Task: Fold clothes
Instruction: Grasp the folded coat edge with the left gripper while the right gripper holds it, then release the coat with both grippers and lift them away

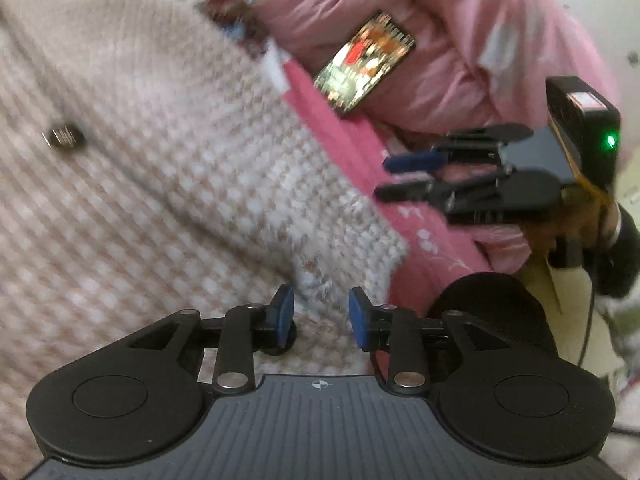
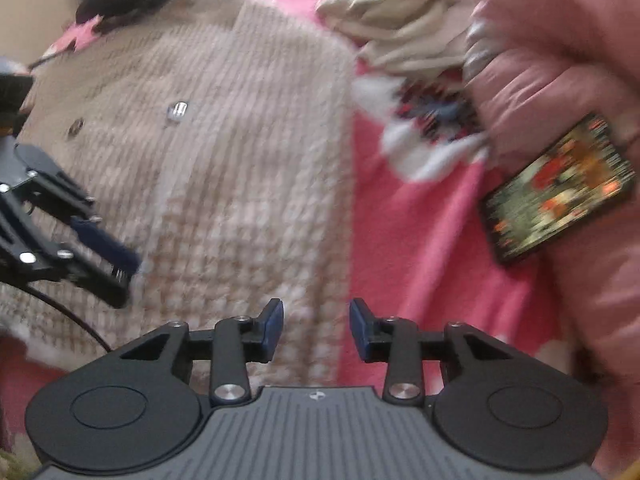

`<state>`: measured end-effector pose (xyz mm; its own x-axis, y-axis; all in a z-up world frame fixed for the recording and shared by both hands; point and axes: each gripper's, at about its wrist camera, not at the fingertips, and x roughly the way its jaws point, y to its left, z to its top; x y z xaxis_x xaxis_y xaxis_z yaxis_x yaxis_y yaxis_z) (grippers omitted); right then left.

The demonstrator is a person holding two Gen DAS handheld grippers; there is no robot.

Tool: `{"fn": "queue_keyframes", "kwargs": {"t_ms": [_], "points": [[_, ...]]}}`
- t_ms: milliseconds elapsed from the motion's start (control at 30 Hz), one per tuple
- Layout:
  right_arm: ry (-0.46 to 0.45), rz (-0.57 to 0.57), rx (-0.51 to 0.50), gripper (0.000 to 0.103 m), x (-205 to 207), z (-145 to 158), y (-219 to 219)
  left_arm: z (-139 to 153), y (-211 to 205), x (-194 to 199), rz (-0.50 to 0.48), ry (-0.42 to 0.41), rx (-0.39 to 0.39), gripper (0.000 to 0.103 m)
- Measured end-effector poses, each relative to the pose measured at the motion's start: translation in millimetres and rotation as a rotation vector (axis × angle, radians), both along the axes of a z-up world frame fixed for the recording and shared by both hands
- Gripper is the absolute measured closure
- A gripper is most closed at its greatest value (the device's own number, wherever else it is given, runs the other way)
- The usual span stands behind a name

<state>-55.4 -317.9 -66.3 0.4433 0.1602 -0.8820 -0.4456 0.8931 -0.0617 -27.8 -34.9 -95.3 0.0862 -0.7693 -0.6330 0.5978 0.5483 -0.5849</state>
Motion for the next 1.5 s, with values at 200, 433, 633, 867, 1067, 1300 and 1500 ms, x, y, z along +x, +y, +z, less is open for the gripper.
{"fn": "queue_keyframes", "kwargs": {"t_ms": [200,433,633,867,1067,1300,1500], "points": [[-0.122,-0.042,0.201,0.070,19,21,13,15,15,48,0.156,-0.153,0.012,0.071],[0.066,-0.115,0.175,0.073,41,-56,34,-26,25,61,0.206,-0.179,0.155,0.070],[-0.031,-0.175,0.272,0.078,65,-16,32,3,43,92,0.243,-0.282,0.126,0.068],[-0.073,-0.273,0.264,0.078,120,-56,48,-31,49,152,0.370,-0.248,0.191,0.067],[-0.115,-0.241,0.290,0.078,126,-35,51,5,62,175,0.395,-0.358,0.090,0.067],[-0.276,-0.383,0.449,0.078,194,-29,62,-29,47,264,0.547,-0.378,0.278,0.073],[-0.254,-0.399,0.361,0.077,199,-91,79,-47,58,259,0.567,-0.374,0.211,0.073]]}}
